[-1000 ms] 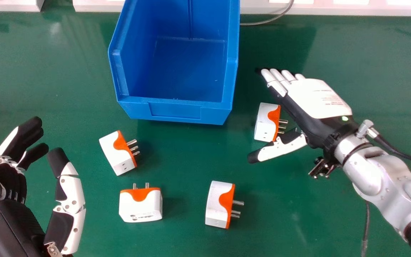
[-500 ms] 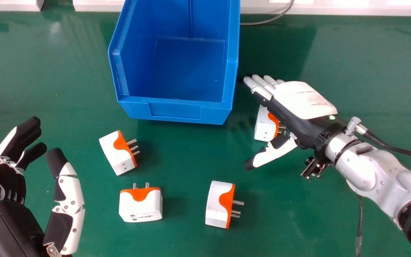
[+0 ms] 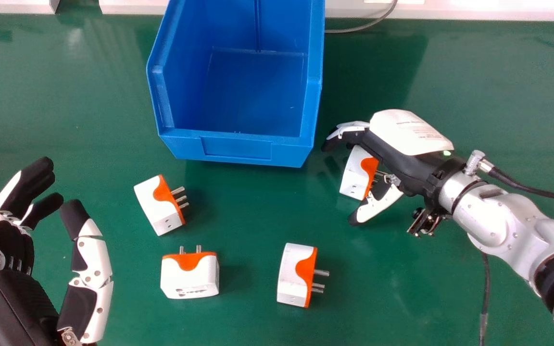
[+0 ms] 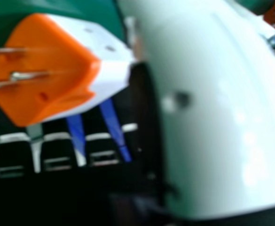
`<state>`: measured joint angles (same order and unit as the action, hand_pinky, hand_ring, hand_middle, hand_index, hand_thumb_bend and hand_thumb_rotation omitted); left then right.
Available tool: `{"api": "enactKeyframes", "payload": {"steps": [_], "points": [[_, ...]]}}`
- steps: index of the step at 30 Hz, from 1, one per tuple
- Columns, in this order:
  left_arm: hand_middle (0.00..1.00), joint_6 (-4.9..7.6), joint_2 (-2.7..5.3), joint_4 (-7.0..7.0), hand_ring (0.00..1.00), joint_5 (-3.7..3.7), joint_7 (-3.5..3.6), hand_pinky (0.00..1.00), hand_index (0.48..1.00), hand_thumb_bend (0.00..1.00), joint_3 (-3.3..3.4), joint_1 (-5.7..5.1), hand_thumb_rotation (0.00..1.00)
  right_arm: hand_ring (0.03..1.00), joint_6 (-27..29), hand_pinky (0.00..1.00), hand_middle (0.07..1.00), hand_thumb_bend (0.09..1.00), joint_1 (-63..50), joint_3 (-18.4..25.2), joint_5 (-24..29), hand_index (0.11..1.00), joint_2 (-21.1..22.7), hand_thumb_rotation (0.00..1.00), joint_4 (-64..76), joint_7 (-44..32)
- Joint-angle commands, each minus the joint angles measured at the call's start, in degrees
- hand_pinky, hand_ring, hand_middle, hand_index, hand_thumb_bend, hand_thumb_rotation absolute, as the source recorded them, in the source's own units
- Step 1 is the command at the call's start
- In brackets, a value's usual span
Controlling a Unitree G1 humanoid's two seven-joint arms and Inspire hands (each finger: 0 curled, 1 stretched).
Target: Pick all objects and put in blue box
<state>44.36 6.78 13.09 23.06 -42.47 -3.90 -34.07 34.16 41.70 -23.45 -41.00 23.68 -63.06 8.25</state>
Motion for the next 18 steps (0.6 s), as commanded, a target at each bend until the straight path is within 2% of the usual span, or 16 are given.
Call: {"api": "enactKeyframes", "payload": {"steps": [1,4,6,9,18], "points": [[0.72,0.39,4.32,1.33,0.71,0.6,-0.21,0.65,0.722,0.26,0.31,-1.11,0.0,0.431,-1.19,0.41,0.512,0.513,1.15,0.39,0.72,0.551,0.25,0.0,1.64,2.59],[0.71,0.42,4.33,1.34,0.71,0.08,-0.04,0.65,0.722,0.26,0.09,-1.08,0.0,0.422,-2.37,0.38,0.476,0.502,0.43,1.17,1.88,0.525,-0.05,0.0,2.65,3.11],[0.71,0.32,4.41,1.36,0.71,0.32,-0.15,0.65,0.721,0.26,0.16,-1.06,0.0,0.421,-2.13,0.37,0.474,0.5,0.08,1.33,2.29,0.524,-0.06,0.0,3.05,3.5],[0.71,0.54,4.35,1.23,0.71,0.04,-0.07,0.65,0.721,0.26,0.03,-1.0,0.0,0.425,-2.19,0.36,0.479,0.499,-0.3,1.32,2.27,0.524,0.03,0.0,3.88,3.77],[0.72,0.75,4.18,0.97,0.72,0.01,0.06,0.66,0.725,0.25,-0.03,-0.88,0.0,0.424,-2.06,0.35,0.488,0.498,-0.75,1.58,2.5,0.52,0.21,0.0,5.47,3.65]]}}
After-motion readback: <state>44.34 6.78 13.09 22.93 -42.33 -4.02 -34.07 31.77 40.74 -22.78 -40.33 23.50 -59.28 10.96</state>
